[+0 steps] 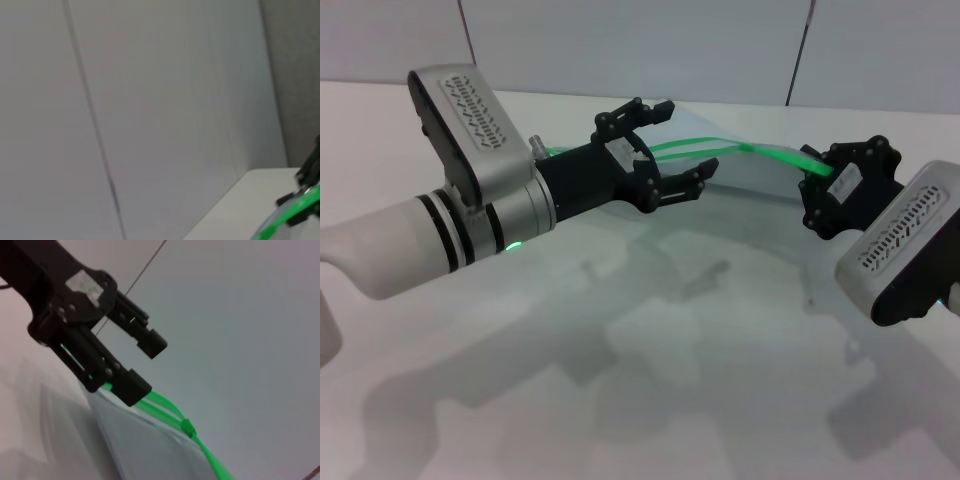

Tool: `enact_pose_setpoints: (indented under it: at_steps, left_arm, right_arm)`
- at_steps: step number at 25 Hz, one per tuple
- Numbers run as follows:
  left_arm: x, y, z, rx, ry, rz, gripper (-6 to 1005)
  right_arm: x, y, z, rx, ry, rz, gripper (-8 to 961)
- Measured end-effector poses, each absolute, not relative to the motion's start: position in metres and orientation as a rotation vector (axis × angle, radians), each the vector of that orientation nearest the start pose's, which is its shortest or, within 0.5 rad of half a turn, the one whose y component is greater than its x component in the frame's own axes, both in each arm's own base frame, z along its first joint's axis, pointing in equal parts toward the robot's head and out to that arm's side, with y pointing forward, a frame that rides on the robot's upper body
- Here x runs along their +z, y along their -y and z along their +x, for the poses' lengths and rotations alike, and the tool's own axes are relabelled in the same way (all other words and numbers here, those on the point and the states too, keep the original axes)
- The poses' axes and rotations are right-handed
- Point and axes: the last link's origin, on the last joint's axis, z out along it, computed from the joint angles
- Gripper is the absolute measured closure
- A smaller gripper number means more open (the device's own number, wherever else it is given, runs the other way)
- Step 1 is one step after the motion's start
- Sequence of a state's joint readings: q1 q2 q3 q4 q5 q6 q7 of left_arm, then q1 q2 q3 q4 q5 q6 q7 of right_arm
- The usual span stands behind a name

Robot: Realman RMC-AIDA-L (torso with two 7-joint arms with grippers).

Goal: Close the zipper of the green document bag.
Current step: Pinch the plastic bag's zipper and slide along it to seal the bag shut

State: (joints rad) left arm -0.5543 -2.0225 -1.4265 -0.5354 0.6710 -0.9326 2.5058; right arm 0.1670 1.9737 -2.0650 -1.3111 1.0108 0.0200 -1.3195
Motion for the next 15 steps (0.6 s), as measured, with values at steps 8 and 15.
enact_pose_setpoints:
  at_steps: [8,15]
  left_arm:
    - [-0.051,-0.366,-0.192,-0.717,-0.077,-2.389,149]
    - [-0.048,-0.361,-0.185,-0.65,-0.192,-2.42,154]
  right_arm:
    - [-0.047,-0.339,0.204,0.058,0.066,-2.168,903]
    - [-0.044,-0.337,0.197,0.08,0.047,-2.209,903]
